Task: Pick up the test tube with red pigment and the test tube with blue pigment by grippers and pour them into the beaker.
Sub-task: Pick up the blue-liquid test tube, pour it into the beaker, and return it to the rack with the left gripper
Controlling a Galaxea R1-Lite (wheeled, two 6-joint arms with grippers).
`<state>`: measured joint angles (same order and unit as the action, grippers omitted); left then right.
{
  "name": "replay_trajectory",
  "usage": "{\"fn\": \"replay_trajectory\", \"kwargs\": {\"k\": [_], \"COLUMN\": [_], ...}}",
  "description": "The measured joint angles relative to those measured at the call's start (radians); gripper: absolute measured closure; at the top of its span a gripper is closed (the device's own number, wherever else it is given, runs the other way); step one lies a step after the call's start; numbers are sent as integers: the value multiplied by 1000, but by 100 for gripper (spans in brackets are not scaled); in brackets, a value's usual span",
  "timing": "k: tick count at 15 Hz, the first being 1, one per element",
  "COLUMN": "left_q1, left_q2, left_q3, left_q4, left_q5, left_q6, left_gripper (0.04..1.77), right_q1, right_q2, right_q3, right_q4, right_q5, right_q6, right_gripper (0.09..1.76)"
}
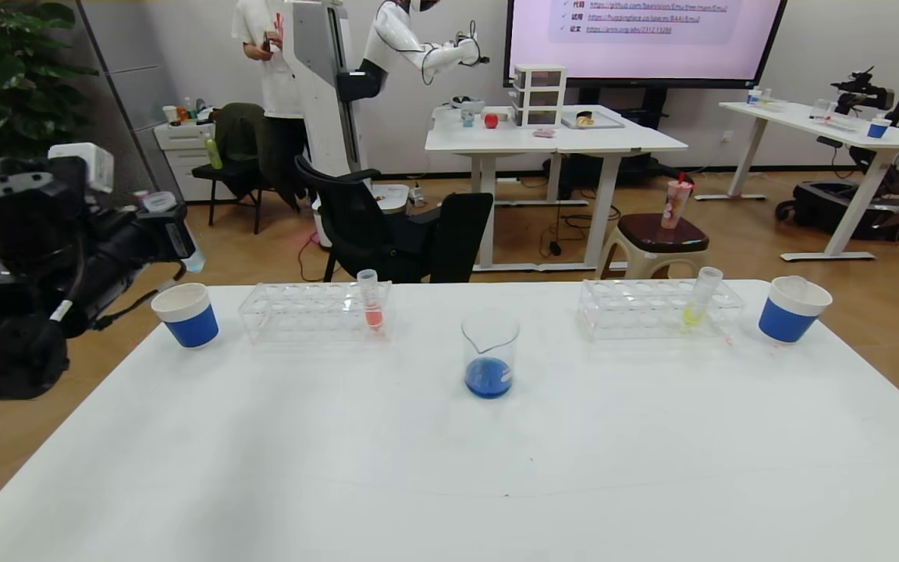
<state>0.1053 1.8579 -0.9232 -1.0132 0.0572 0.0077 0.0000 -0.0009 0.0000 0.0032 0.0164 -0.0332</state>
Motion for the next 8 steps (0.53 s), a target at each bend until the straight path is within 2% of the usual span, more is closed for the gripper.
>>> {"fn": "replay_trajectory", "kwargs": {"k": [4,8], "left_q1": [99,121], "left_q2": [81,217], "left_q3": [-68,-123], "left_q4": [-16,-131], "left_q5": [-21,-13], "left_q6": [5,8], "left_gripper": [130,130], "right_q1": [0,0], "right_q2": [0,0], "right_q3": [0,0], "right_q4": [0,0], "right_q5": [0,0], "right_q6": [0,0], "right_gripper": [11,11]}}
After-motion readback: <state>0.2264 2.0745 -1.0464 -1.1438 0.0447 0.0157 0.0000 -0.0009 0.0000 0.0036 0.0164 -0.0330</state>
